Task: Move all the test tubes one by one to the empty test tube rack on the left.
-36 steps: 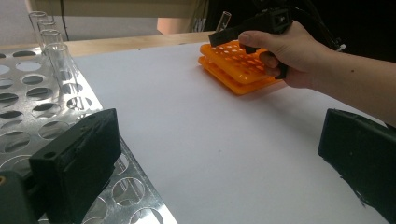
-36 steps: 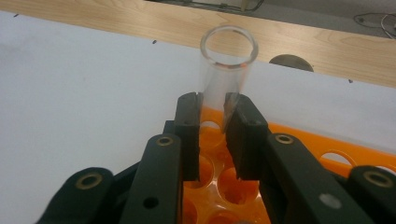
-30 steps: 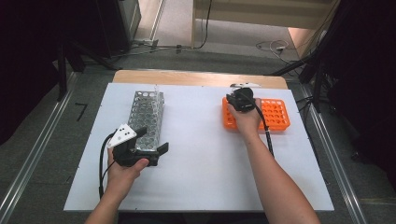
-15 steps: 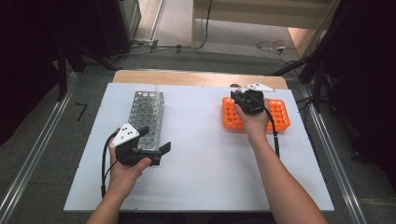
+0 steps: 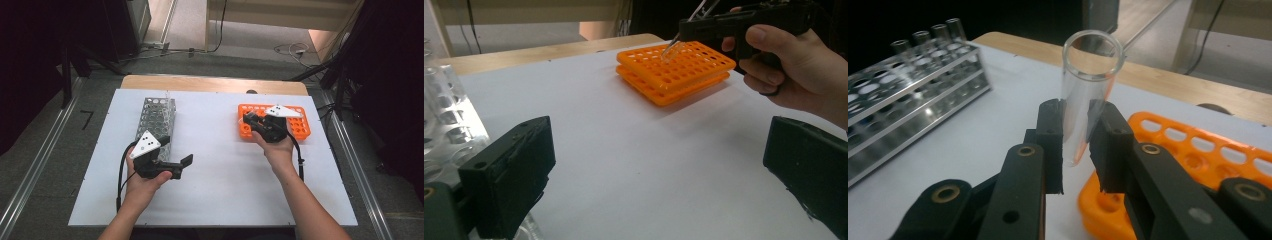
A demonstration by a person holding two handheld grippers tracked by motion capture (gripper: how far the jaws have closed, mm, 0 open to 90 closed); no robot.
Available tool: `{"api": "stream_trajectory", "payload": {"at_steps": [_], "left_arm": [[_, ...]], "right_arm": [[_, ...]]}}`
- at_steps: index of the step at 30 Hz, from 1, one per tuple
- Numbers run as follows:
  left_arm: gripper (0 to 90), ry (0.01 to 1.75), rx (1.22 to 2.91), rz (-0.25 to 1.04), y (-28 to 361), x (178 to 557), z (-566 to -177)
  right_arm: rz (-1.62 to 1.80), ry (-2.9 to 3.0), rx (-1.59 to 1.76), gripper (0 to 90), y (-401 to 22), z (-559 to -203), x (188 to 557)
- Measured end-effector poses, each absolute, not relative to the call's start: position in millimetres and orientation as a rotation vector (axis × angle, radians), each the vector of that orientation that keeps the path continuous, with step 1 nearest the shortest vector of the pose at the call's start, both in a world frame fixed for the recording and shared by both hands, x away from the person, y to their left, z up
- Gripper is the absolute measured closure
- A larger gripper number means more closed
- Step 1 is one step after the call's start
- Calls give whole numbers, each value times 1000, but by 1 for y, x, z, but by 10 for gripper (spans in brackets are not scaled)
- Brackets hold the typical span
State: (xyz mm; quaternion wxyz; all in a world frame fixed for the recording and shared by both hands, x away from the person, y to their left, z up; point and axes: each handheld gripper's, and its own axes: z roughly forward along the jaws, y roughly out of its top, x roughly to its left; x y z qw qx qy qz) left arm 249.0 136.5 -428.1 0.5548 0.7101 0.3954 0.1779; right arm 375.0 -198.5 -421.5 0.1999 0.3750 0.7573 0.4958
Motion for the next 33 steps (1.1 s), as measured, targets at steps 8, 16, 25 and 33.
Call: {"api": "stream_trajectory", "payload": {"at_steps": [8,16,25,33], "left_arm": [[65,866,1696,381,116,252,-423],[201,799,1737,375,90,251,-420],[448,713,1767,350,74,245,-422],[563,660,1790,341,64,243,-423]], "right_arm": [[1403,2231,935,743,-192,-425,330],[1411,2346,842,743,-177,-432,297],[1382,2436,738,743,-156,-439,282],[1359,2488,650,743,-139,-441,270]]}}
